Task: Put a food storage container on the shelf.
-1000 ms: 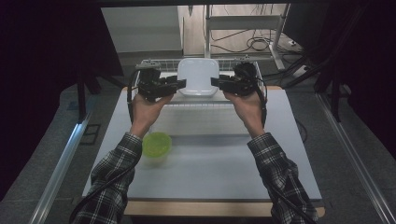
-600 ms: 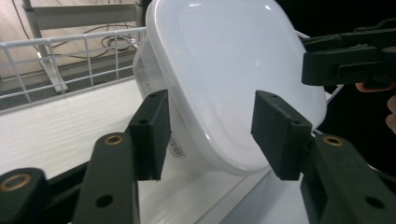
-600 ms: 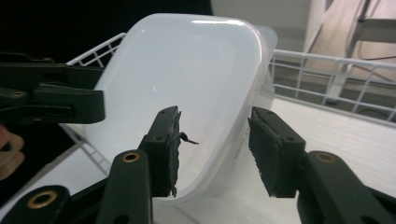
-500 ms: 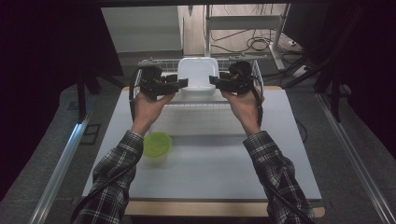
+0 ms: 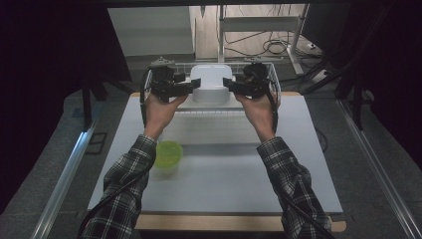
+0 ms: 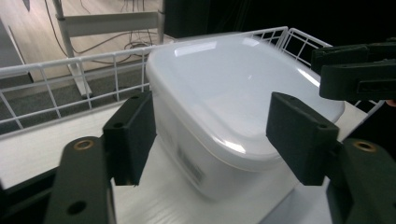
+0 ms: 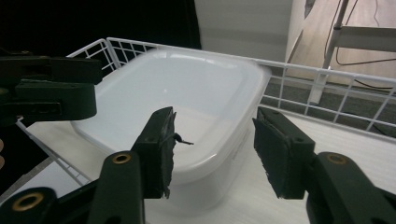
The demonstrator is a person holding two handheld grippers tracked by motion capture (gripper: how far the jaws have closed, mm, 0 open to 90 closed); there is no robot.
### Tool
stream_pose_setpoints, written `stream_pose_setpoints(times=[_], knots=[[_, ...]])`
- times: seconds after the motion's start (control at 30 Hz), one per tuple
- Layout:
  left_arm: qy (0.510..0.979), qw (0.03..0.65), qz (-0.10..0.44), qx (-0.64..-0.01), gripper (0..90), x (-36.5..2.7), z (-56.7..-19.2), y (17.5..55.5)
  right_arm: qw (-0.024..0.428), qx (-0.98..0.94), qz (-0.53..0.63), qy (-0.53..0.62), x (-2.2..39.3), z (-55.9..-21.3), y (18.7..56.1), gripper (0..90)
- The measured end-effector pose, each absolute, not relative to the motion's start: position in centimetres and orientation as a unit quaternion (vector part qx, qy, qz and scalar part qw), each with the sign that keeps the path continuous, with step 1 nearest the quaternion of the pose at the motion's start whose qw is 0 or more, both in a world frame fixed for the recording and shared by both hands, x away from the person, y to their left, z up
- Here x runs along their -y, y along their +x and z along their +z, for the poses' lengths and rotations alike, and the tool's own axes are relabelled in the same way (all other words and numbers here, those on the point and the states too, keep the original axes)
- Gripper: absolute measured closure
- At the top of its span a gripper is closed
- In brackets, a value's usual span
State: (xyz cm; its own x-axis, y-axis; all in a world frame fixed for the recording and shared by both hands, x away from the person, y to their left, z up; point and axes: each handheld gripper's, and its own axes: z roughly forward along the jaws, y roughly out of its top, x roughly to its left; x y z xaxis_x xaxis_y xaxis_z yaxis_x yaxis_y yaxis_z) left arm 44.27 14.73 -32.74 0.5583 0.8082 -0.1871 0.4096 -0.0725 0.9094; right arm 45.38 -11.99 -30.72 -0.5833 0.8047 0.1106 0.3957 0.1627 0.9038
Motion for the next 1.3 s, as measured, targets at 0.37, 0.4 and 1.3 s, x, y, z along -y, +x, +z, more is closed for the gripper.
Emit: stream_pose_setpoints(times=[0.37, 0.4, 1.3], knots=[[0.715, 0.557, 0.157, -0.393, 17.2, -15.7, -32.8, 42.3, 0.186, -0.742, 0.523, 0.375, 13.0, -30.8, 43.4, 30.0], [0.719, 0.554, 0.158, -0.389, 15.7, -15.7, -32.9, 41.9, 0.184, -0.744, 0.525, 0.372, 13.1, -30.9, 43.1, 29.0], [0.769, 0.525, 0.168, -0.325, 6.6, -16.3, -39.3, 32.4, 0.149, -0.793, 0.510, 0.298, 14.8, -37.0, 36.5, 4.2]])
